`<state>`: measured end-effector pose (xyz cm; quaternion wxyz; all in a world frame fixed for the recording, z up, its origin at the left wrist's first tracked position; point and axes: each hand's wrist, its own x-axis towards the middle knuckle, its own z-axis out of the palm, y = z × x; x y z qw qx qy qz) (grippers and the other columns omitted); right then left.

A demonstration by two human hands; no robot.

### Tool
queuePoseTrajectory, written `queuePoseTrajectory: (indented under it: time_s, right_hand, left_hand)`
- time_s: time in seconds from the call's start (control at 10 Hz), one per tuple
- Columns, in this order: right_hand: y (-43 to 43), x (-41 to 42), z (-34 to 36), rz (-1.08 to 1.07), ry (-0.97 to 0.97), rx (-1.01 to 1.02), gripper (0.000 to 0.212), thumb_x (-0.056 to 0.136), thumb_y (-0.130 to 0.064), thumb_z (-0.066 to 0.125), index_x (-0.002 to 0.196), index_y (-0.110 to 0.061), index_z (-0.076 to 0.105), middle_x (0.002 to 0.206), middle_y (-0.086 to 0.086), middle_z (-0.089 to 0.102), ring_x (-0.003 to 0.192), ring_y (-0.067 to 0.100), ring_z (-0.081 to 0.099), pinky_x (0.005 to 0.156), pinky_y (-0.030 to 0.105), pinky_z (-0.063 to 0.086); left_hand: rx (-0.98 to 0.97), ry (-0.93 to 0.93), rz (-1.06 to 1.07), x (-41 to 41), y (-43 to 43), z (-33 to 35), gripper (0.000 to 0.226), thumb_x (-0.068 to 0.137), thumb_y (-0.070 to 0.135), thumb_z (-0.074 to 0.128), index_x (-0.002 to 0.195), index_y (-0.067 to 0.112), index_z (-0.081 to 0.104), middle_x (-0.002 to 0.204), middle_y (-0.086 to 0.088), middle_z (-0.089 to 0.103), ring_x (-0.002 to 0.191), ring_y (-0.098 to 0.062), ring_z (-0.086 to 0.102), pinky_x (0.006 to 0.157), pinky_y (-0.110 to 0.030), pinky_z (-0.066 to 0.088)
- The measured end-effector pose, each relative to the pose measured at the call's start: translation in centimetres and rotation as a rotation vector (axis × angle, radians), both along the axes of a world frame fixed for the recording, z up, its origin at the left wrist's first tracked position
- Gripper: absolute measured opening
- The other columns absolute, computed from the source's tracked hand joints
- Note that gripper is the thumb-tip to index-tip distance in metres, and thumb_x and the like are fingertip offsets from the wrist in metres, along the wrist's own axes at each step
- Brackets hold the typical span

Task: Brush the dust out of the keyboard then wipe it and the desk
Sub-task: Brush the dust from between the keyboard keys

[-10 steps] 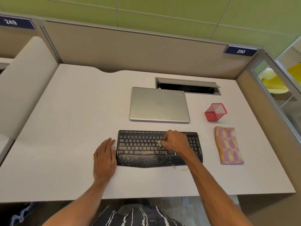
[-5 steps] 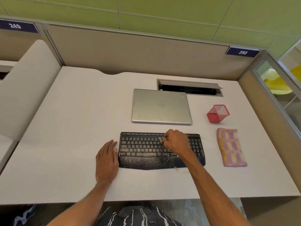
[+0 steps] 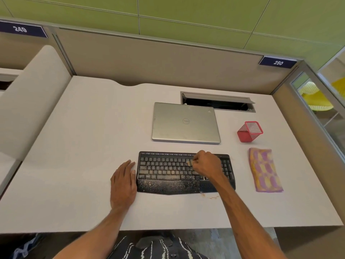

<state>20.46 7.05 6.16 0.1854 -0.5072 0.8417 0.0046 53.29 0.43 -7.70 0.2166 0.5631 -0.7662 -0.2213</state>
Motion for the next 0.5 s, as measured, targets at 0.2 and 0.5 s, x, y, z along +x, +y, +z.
queuePoseTrajectory:
  time_s: [0.2,0.5]
  right_hand:
    - [0.08,-0.1,0.44,-0.047,0.013,-0.054,0.015,0.095,-0.031,0.068,0.104,-0.026,0.079,0.08,-0.014,0.074,0.064,0.002,0.064,0.063,0.023,0.052]
    - [-0.09,-0.15,0.8,-0.026,-0.009,-0.001,0.012,0.092,-0.028,0.07,0.099,-0.024,0.08,0.076,-0.015,0.072,0.063,0.002,0.062,0.057,0.021,0.045]
  left_hand:
    - [0.008,0.018,-0.001,0.09,-0.07,-0.08,0.05,0.118,0.046,0.023,0.155,0.031,0.053,0.163,0.012,0.048,0.155,-0.013,0.039,0.129,-0.042,0.03]
    - [-0.008,0.018,-0.003,0.12,-0.07,-0.26,0.048,0.118,0.044,0.025,0.155,0.031,0.053,0.163,0.011,0.049,0.154,-0.014,0.04,0.128,-0.044,0.033]
